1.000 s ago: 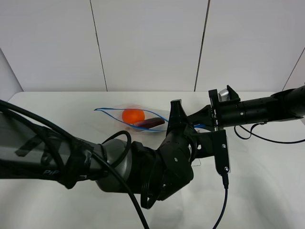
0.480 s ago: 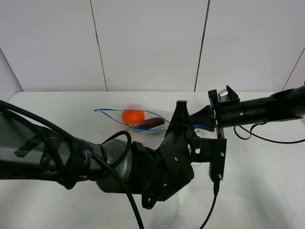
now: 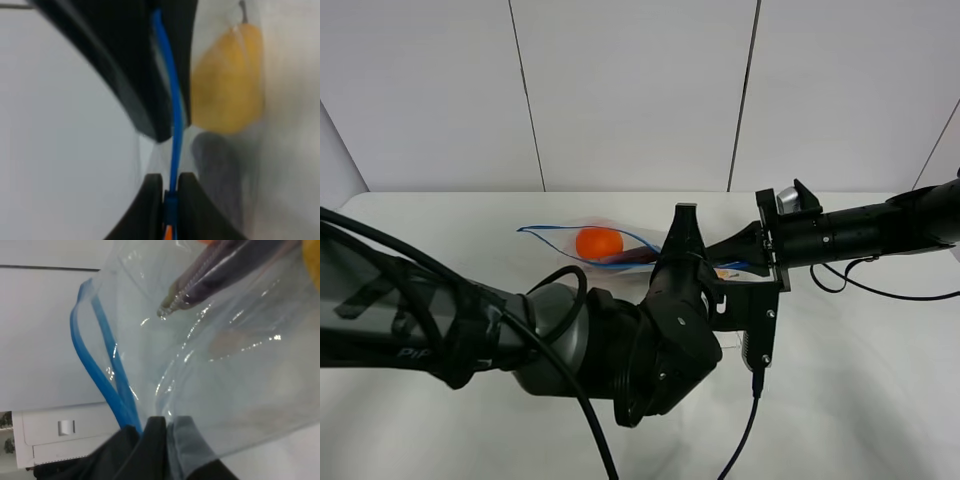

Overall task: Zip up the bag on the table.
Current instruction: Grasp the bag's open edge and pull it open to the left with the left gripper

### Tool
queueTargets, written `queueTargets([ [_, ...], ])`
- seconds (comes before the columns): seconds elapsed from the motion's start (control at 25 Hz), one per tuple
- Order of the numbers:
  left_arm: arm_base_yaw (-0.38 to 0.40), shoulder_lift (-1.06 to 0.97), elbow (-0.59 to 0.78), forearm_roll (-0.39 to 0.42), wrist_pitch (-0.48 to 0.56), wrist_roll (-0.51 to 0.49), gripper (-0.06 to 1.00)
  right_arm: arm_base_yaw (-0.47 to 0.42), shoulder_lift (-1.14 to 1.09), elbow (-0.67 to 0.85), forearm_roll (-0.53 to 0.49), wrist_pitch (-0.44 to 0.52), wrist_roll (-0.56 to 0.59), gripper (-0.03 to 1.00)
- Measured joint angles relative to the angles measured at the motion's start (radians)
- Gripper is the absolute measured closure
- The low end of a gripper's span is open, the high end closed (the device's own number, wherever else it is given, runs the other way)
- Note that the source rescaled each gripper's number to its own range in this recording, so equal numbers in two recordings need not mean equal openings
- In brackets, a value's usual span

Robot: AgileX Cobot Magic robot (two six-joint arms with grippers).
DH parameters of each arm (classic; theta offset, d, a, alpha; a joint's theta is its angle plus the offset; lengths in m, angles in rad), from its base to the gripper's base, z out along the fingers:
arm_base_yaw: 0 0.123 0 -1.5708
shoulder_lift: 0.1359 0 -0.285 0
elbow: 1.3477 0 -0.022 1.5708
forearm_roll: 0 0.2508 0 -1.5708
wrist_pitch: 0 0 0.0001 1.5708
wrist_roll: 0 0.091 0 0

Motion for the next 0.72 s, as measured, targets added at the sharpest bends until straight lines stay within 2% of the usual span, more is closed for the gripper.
queueTargets([
  [0.4,0.099,-0.104,0.131,-0.004,0.029,0.028,0.94,-0.079,0.0,0.0,-0.072,0.013,0.018,0.97],
  [0.72,0.216,-0.139,0.198,-0.008,0.031,0.04,0.94,-0.085,0.0,0.0,-0.091,0.017,0.018,0.97],
])
